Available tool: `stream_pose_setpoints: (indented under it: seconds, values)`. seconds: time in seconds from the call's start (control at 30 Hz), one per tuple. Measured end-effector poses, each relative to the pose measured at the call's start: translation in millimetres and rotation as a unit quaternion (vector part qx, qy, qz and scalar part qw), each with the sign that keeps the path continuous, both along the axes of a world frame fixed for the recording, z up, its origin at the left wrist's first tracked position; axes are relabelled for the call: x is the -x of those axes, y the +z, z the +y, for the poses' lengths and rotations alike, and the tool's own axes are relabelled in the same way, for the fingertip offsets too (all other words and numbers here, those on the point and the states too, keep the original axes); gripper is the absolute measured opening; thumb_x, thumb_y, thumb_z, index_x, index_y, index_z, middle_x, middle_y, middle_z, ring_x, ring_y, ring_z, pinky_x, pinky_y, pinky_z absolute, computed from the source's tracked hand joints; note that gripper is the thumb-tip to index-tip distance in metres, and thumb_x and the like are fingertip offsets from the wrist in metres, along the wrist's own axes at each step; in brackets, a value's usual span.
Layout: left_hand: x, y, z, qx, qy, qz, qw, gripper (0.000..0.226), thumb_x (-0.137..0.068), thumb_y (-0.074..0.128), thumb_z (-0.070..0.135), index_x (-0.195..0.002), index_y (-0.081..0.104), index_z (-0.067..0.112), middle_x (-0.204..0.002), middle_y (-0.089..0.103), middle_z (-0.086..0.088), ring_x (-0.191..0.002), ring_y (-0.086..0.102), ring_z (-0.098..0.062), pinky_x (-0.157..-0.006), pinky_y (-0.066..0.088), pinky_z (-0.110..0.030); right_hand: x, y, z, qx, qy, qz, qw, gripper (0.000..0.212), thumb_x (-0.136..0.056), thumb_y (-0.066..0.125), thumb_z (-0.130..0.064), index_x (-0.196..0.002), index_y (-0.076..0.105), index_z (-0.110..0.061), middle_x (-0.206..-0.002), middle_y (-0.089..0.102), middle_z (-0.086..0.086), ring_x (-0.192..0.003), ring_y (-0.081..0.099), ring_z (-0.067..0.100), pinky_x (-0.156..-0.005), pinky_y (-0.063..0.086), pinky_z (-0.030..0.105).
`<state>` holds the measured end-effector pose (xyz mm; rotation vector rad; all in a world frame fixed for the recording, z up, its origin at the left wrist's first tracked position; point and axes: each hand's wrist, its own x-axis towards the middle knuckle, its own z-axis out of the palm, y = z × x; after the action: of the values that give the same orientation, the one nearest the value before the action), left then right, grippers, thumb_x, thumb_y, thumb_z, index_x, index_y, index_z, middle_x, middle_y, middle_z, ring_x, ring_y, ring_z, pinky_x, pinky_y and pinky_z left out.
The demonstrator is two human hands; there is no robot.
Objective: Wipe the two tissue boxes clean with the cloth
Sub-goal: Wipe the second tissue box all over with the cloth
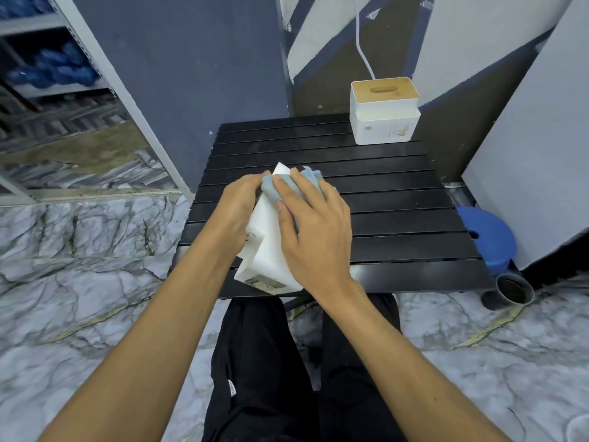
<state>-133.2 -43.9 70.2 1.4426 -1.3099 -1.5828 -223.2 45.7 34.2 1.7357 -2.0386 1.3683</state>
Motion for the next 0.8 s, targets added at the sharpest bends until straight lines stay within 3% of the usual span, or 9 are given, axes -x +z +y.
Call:
stream_pose_setpoints:
  seconds: [0.07,0.2,0.27,0.47,0.67,0.8]
  values:
    - [0,0,2,0.041,0.015,0.022,0.999,0.015,-0.092,0.062,0.036,-0.098,0.07,0.025,-0.077,0.074,0.003,-0.068,0.068,-0.016,-0.06,0.053,-0.029,2,2,1,0.021,-0.008,0.003,1.0,0.034,-0.1,0.045,-0.028,-0.129,0.062,-0.022,-0.141,0.054,-0.001,-0.128,0.047,0.026,-0.101,0.038,0.043]
    - [-5,-5,2,0.077,0.026,0.032,0.996,0.056,-0.084,0.064,0.057,-0.12,0.062,0.014,-0.09,0.072,-0.003,-0.074,0.069,-0.018,-0.061,0.052,-0.033,8,3,2,0.043,-0.026,-0.014,0.999,0.036,-0.101,0.044,-0.03,-0.131,0.061,-0.022,-0.142,0.053,0.0,-0.129,0.045,0.026,-0.103,0.035,0.041]
    - [-7,-9,4,0.101,0.023,0.042,0.994,0.062,-0.083,0.063,0.058,-0.121,0.061,0.009,-0.088,0.069,-0.004,-0.07,0.065,-0.017,-0.061,0.05,-0.032,12,3,4,0.041,-0.014,-0.025,0.999,0.036,-0.101,0.043,-0.031,-0.132,0.06,-0.022,-0.143,0.053,-0.001,-0.129,0.045,0.025,-0.105,0.036,0.041]
    - [-19,-31,13,0.171,0.0,0.096,0.981,0.054,-0.088,0.062,0.044,-0.135,0.058,0.018,-0.109,0.07,-0.005,-0.088,0.067,-0.014,-0.077,0.052,-0.031,23,-12,27,0.033,0.049,-0.069,0.996,0.036,-0.101,0.044,-0.031,-0.131,0.062,-0.021,-0.139,0.056,-0.006,-0.124,0.047,0.019,-0.105,0.037,0.039]
    - [-23,-37,16,0.187,-0.013,0.068,0.98,0.05,-0.089,0.058,0.047,-0.133,0.057,0.023,-0.119,0.068,-0.005,-0.09,0.065,-0.01,-0.075,0.051,-0.027,20,-27,44,0.039,0.093,-0.076,0.992,0.035,-0.1,0.047,-0.027,-0.13,0.062,-0.019,-0.138,0.057,-0.004,-0.124,0.048,0.019,-0.102,0.04,0.042]
    - [-23,-40,19,0.225,-0.003,0.035,0.974,0.034,-0.1,0.053,0.04,-0.13,0.06,0.026,-0.117,0.069,0.007,-0.091,0.066,-0.006,-0.072,0.05,-0.022,13,-33,46,0.035,0.103,-0.075,0.991,0.035,-0.1,0.047,-0.027,-0.13,0.062,-0.02,-0.139,0.056,-0.004,-0.126,0.047,0.02,-0.104,0.039,0.043]
